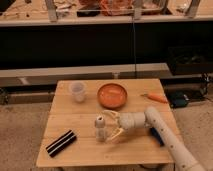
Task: Stand the bottle upright
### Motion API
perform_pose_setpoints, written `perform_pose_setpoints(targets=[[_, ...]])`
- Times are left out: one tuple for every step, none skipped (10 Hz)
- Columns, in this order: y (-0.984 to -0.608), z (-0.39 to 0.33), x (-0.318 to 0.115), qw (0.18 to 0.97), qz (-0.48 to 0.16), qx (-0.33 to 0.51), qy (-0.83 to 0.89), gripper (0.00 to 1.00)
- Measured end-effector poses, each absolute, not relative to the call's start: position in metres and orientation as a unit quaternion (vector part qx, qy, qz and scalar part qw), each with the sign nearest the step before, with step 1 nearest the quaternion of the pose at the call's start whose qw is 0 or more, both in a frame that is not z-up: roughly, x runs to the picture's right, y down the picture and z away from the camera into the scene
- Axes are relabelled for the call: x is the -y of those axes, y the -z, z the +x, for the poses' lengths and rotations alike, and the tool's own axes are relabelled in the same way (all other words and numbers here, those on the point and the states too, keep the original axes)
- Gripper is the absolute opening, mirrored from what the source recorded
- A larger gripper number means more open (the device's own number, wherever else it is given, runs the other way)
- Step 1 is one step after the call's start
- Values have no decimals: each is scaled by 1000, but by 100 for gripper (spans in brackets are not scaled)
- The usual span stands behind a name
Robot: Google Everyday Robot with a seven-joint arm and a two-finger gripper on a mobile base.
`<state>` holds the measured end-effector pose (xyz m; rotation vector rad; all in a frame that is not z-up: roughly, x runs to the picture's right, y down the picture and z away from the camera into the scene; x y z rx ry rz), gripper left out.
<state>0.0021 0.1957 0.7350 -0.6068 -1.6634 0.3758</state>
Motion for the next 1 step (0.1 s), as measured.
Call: perform_pose_setpoints(targets=[[-735, 1, -196, 616, -266, 724, -162, 80]])
